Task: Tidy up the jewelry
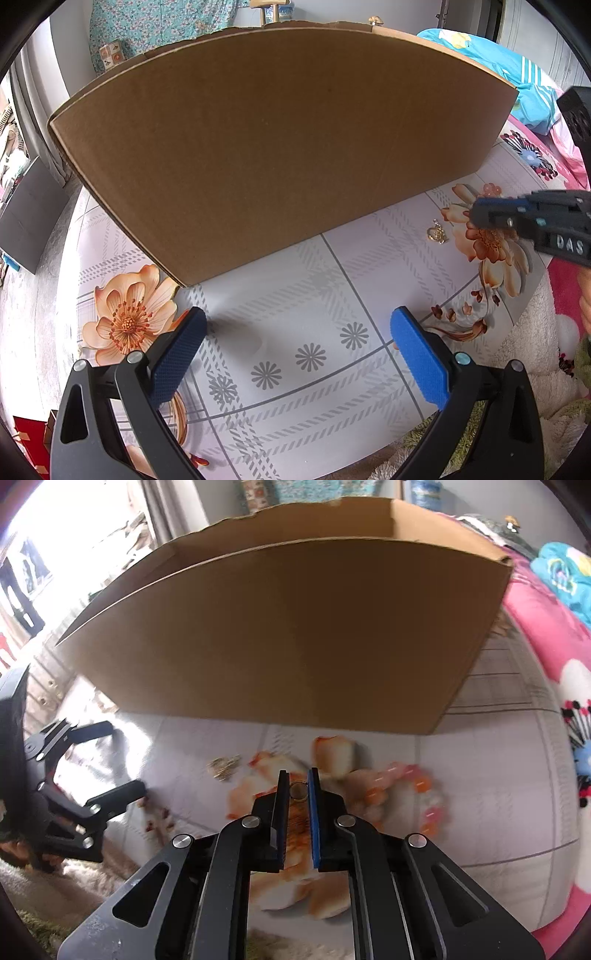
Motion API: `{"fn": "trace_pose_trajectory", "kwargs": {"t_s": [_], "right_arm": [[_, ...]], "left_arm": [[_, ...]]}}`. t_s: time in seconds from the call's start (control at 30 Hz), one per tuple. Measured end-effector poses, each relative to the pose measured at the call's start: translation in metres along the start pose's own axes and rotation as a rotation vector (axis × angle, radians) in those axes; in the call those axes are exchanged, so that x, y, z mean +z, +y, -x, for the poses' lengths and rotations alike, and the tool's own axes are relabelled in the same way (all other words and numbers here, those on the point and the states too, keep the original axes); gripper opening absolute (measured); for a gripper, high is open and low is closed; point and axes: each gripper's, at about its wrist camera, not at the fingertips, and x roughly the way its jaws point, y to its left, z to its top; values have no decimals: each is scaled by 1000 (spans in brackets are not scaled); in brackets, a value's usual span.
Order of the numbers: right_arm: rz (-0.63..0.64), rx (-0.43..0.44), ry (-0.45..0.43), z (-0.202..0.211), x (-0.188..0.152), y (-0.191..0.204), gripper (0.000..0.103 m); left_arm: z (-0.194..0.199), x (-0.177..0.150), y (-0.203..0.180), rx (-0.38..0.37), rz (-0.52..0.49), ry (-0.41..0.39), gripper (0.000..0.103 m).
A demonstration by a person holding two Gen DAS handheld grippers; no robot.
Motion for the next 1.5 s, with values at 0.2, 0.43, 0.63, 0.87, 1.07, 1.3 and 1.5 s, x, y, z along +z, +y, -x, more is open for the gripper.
{"fn": "trace_pose_trajectory", "kwargs": {"t_s": [0.2,0.43,0.63,0.87,1.07,1.3,1.5], "right_arm": [[31,69,19,4,-15,22,8],[-75,50,-53,37,-19,-11,15],[-75,22,-31,35,-23,-10,41],[-56,-3,-59,21,-23,19,64],[-48,-85,-99,31,-17,16,78],[-31,-176,-145,45,-10,14,95],[-15,-293,-173,44,-6,19,95]], "left_arm": [[1,-1,0,0,0,0,98],[-1,2,0,0,1,1,98],[-1,5,1,2,2,4,98],[0,1,1,2,2,2,98],[-1,2,1,2,3,3,98],[0,1,0,2,3,3,98],[0,1,0,2,3,4,98]]}}
